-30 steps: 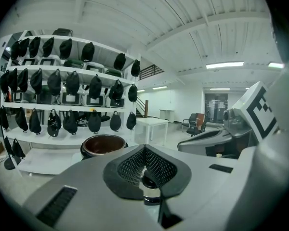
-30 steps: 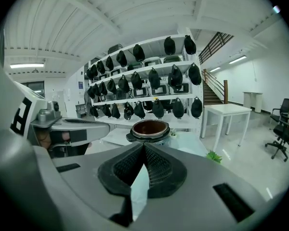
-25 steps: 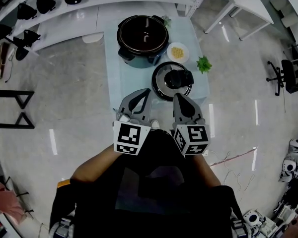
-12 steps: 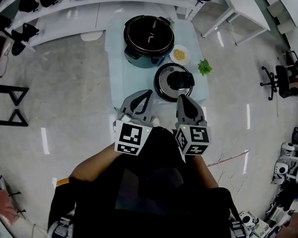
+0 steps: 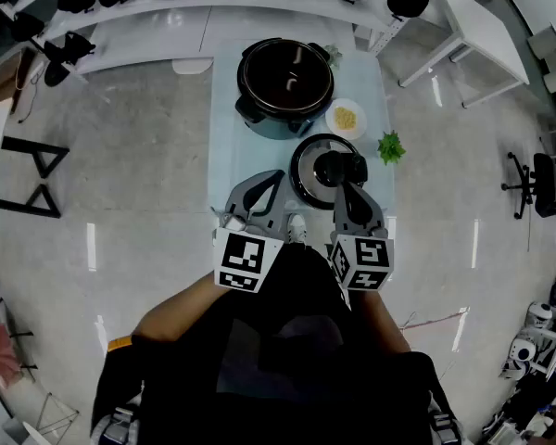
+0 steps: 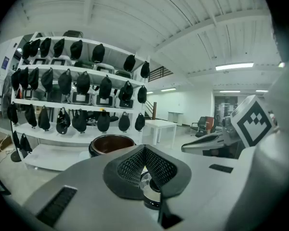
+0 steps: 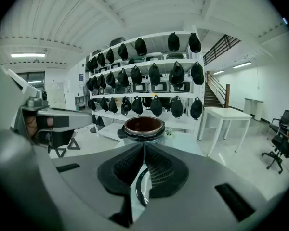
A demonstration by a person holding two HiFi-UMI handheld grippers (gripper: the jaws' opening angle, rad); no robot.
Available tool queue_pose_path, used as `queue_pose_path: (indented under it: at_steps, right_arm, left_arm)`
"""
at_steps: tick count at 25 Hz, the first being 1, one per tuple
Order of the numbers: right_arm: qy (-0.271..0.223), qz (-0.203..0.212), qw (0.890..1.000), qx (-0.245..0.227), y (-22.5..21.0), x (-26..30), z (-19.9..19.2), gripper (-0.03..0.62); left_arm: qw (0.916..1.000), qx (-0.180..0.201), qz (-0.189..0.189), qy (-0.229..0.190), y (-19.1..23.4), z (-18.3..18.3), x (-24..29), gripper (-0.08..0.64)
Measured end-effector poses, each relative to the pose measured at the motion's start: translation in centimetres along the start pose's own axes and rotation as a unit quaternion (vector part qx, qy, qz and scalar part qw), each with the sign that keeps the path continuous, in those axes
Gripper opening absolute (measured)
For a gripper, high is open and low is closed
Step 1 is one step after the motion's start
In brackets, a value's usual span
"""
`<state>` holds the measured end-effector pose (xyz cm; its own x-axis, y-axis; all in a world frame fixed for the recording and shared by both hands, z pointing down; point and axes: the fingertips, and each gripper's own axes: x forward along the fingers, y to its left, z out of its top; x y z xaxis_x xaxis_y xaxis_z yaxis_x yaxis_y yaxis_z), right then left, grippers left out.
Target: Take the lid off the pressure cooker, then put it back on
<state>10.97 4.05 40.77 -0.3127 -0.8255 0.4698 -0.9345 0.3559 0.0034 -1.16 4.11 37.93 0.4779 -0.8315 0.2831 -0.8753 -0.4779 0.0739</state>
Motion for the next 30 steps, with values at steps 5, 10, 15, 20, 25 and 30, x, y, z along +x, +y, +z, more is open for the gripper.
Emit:
queue_pose_path:
  at_steps: [5,10,15,20,25,30]
  right_arm:
    - [0.012,0.023,1.000,-0.002,-3.3,2.5,-0.5,0.023]
    - [0.038,0.049,0.998,0.003,-5.2,5.1,-2.4,0.108]
    - [0.064,0.068,0.996,0.005,-6.2,8.2,-5.3,0.155]
    - [0.089,0.067,0.994,0.003,-6.8,11.4,-8.6,0.221]
    - [0.108,0.064,0.992,0.005,-7.5,13.9,-11.9,0.269]
    - [0.108,0.056,0.993,0.014,-7.7,16.1,-13.6,0.293]
  left_arm:
    - [0.9994,-0.014,0.027,0.018,-0.4,-0.3,3.0,0.007]
    - [0.9975,-0.019,0.048,0.049,-0.6,-2.3,5.8,0.008]
    - [0.9936,-0.031,0.078,0.075,-0.1,-4.9,8.0,0.008]
    - [0.9890,-0.041,0.094,0.106,0.2,-8.6,9.7,0.008]
    - [0.9835,-0.057,0.106,0.136,0.2,-12.8,11.6,0.008]
    - [0.9805,-0.057,0.104,0.157,0.4,-15.7,13.0,0.007]
